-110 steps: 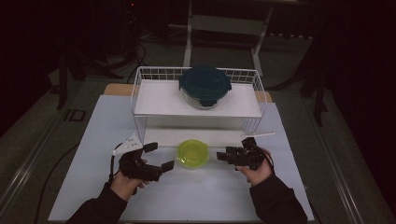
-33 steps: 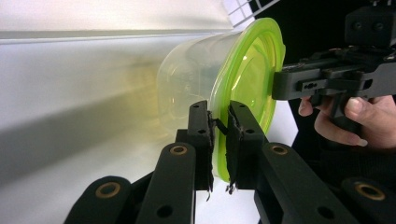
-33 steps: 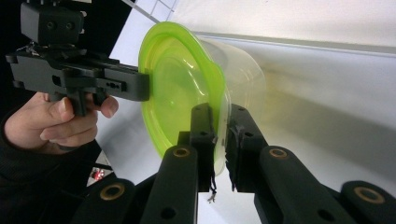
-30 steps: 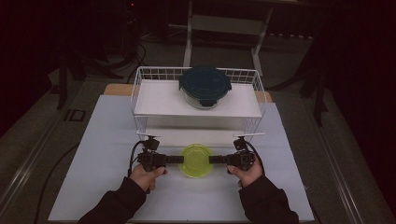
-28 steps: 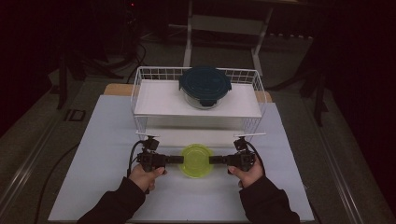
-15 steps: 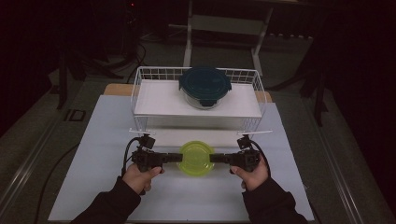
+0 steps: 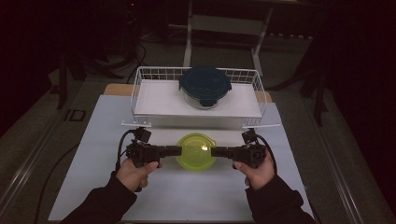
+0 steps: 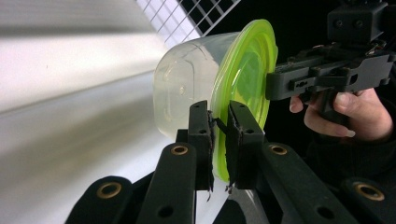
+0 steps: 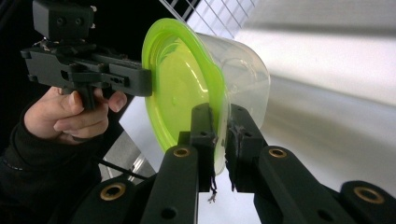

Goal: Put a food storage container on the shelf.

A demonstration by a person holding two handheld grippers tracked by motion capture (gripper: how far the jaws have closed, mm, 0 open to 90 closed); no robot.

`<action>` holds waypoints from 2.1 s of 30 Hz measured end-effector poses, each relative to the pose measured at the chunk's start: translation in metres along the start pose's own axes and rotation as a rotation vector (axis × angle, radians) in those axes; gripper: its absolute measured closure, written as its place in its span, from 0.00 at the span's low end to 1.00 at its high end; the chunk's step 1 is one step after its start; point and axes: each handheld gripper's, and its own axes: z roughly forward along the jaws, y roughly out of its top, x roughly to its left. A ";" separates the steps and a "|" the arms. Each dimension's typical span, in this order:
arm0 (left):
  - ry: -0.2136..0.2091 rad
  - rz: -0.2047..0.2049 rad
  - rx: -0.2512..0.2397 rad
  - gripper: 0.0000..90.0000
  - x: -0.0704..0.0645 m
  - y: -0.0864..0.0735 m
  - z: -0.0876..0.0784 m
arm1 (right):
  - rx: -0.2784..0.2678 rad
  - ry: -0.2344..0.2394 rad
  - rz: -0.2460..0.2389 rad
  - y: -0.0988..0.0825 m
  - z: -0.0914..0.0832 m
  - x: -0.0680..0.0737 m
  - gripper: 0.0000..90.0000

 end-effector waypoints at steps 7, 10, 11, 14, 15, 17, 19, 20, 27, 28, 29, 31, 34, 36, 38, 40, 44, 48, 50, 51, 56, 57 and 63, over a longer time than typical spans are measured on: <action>-0.004 0.035 -0.030 0.90 -0.016 0.021 -0.012 | -0.038 0.006 -0.029 0.017 -0.013 0.014 0.91; -0.005 0.036 -0.039 0.90 -0.020 0.027 -0.015 | -0.057 0.003 -0.039 0.024 -0.018 0.020 0.91; -0.006 0.043 -0.047 0.90 -0.023 0.029 -0.017 | -0.059 0.000 -0.043 0.026 -0.019 0.022 0.91; -0.008 0.049 -0.054 0.90 -0.026 0.034 -0.020 | -0.072 0.003 -0.054 0.031 -0.023 0.026 0.91; -0.009 0.049 -0.057 0.90 -0.027 0.036 -0.021 | -0.076 0.003 -0.054 0.033 -0.024 0.027 0.91; -0.011 0.053 -0.060 0.90 -0.029 0.042 -0.024 | -0.083 0.003 -0.058 0.037 -0.026 0.030 0.91; -0.009 0.055 -0.064 0.90 -0.031 0.047 -0.025 | -0.091 0.001 -0.067 0.042 -0.028 0.033 0.91; -0.010 0.055 -0.064 0.90 -0.032 0.049 -0.026 | -0.096 0.002 -0.066 0.045 -0.029 0.034 0.91; -0.006 0.088 -0.081 0.90 -0.043 0.074 -0.032 | -0.130 -0.009 -0.084 0.064 -0.039 0.043 0.91; -0.005 0.092 -0.081 0.90 -0.044 0.076 -0.032 | -0.135 -0.015 -0.091 0.068 -0.040 0.044 0.91; -0.009 0.088 -0.084 0.90 -0.045 0.080 -0.033 | -0.136 -0.017 -0.096 0.070 -0.042 0.045 0.91; -0.008 0.097 -0.089 0.90 -0.047 0.086 -0.034 | -0.144 -0.021 -0.100 0.076 -0.044 0.047 0.91; -0.006 0.104 -0.096 0.90 -0.048 0.095 -0.035 | -0.153 -0.028 -0.106 0.087 -0.047 0.050 0.91; -0.008 0.106 -0.104 0.90 -0.050 0.102 -0.036 | -0.160 -0.028 -0.106 0.093 -0.049 0.051 0.91; -0.010 0.111 -0.108 0.90 -0.051 0.110 -0.038 | -0.167 -0.029 -0.111 0.101 -0.051 0.052 0.91; -0.006 0.123 -0.109 0.90 -0.053 0.116 -0.038 | -0.174 -0.031 -0.116 0.106 -0.053 0.053 0.91; -0.002 0.124 -0.118 0.90 -0.055 0.129 -0.038 | -0.184 -0.044 -0.122 0.119 -0.056 0.054 0.91; 0.000 0.123 -0.121 0.90 -0.055 0.141 -0.037 | -0.200 -0.056 -0.122 0.130 -0.058 0.054 0.91; -0.002 0.116 -0.126 0.90 -0.055 0.148 -0.036 | -0.203 -0.066 -0.124 0.136 -0.060 0.055 0.91; 0.002 0.118 -0.126 0.90 -0.055 0.152 -0.035 | -0.206 -0.067 -0.122 0.138 -0.060 0.054 0.91; 0.006 0.106 -0.127 0.90 -0.054 0.168 -0.029 | -0.222 -0.089 -0.110 0.154 -0.064 0.049 0.91; 0.005 0.102 -0.126 0.90 -0.052 0.171 -0.026 | -0.224 -0.094 -0.107 0.155 -0.064 0.048 0.91; -0.002 0.054 -0.127 0.90 -0.042 0.178 -0.015 | -0.232 -0.127 -0.080 0.166 -0.062 0.038 0.90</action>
